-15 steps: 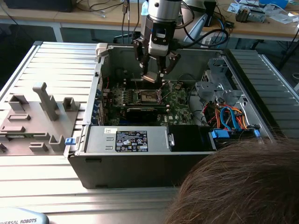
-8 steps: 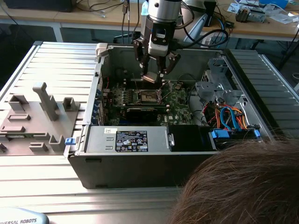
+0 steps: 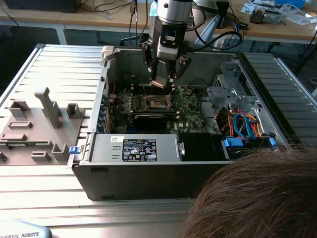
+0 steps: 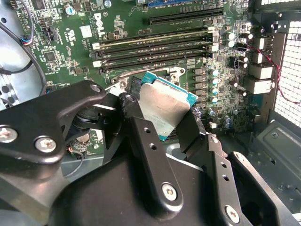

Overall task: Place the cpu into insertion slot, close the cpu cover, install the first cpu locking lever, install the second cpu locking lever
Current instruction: 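Place the cpu into insertion slot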

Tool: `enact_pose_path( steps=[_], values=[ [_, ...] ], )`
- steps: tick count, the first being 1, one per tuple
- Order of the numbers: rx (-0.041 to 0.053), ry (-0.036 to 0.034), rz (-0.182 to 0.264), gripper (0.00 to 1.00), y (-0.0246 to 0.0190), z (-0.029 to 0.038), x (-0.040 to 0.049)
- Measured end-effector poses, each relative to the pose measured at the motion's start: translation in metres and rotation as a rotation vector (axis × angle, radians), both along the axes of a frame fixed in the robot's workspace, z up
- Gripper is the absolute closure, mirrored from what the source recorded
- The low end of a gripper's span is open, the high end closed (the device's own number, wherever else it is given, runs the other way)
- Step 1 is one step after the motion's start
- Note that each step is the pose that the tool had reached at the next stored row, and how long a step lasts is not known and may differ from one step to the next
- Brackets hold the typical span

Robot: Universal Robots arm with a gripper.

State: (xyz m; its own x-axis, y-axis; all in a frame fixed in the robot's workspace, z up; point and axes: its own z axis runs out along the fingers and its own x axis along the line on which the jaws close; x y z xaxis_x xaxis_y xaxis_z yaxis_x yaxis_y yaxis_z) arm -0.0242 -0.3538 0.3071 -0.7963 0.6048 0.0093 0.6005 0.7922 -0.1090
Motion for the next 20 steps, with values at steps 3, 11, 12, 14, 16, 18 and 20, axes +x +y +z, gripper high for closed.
enact_pose_path(
  steps=[3, 11, 12, 14, 16, 18, 20],
  values=[
    [-0.0007, 0.0000, -0.002, 0.45, 0.0000, -0.0002, 0.0000],
    [-0.0026, 0.0000, -0.006, 0.45, 0.0000, -0.0006, 0.0000],
    [-0.0029, 0.0000, -0.007, 0.45, 0.0000, -0.0007, 0.0000],
    [-0.0037, 0.0000, -0.008, 0.45, 0.0000, -0.0008, 0.0000],
    [-0.0040, 0.0000, -0.009, 0.45, 0.0000, -0.0009, 0.0000],
    [-0.0047, 0.0000, -0.010, 0.45, 0.0000, -0.0009, 0.0000],
    [-0.0056, 0.0000, -0.011, 0.45, 0.0000, -0.0010, 0.0000]
  ],
)
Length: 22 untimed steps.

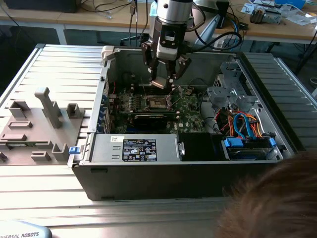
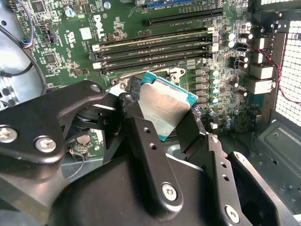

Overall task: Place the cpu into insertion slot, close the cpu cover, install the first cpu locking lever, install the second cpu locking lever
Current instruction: 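Place the cpu into insertion slot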

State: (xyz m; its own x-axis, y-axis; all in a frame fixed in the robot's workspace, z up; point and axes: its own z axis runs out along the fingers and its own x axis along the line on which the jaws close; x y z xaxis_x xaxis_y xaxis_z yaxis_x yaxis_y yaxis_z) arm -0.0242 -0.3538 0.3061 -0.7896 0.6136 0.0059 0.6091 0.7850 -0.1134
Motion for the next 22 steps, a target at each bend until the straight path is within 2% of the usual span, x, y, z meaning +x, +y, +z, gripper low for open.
enact_pose_path(
  steps=[22],
  values=[
    [-0.0005, 0.0000, -0.034, 0.45, 0.0000, -0.0011, 0.0000]
  ],
)
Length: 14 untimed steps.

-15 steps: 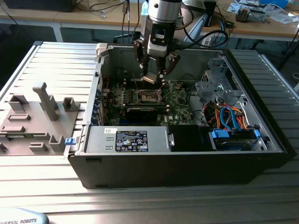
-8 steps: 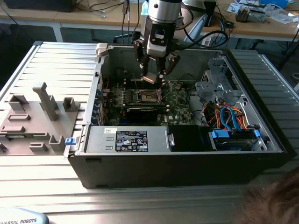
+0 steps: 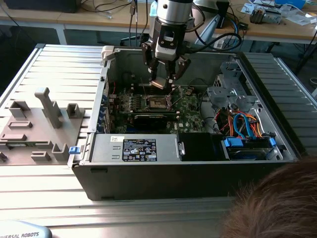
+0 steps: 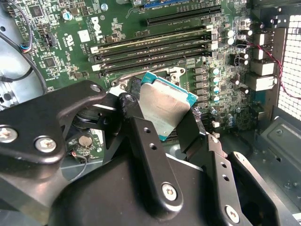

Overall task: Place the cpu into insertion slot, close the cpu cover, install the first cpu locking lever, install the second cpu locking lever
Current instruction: 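Place the cpu into insertion slot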

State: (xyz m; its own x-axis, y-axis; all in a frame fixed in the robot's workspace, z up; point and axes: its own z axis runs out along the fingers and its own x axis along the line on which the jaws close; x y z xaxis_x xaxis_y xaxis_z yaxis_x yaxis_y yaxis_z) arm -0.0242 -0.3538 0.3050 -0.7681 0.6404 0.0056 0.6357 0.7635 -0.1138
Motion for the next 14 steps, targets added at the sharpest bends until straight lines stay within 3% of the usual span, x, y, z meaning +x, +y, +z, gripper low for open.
enact_pose_path(
  steps=[14],
  values=[
    [0.0001, 0.0000, -0.014, 0.45, 0.0000, -0.0003, 0.0000]
  ],
)
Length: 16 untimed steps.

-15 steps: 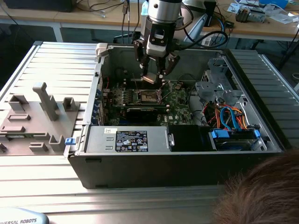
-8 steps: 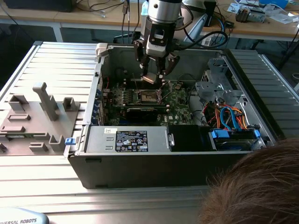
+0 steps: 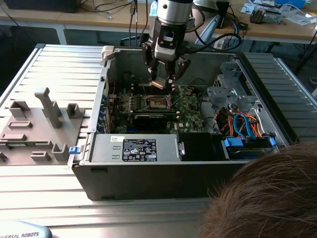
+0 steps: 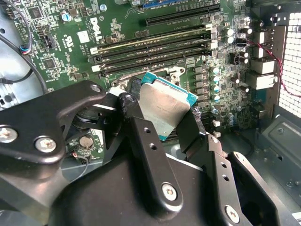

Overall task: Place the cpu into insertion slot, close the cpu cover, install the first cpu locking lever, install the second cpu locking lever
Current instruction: 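Place the cpu into insertion slot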

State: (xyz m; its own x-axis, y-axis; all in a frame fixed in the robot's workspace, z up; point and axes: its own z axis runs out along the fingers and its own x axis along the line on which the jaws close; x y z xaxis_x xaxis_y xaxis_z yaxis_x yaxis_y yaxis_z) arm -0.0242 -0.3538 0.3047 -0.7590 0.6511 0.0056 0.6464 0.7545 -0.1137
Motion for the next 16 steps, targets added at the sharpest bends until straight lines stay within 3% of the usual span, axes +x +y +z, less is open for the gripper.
enact_pose_path(
  steps=[16],
  values=[
    [0.0000, 0.0000, -0.017, 0.45, 0.0000, -0.0005, 0.0000]
  ],
)
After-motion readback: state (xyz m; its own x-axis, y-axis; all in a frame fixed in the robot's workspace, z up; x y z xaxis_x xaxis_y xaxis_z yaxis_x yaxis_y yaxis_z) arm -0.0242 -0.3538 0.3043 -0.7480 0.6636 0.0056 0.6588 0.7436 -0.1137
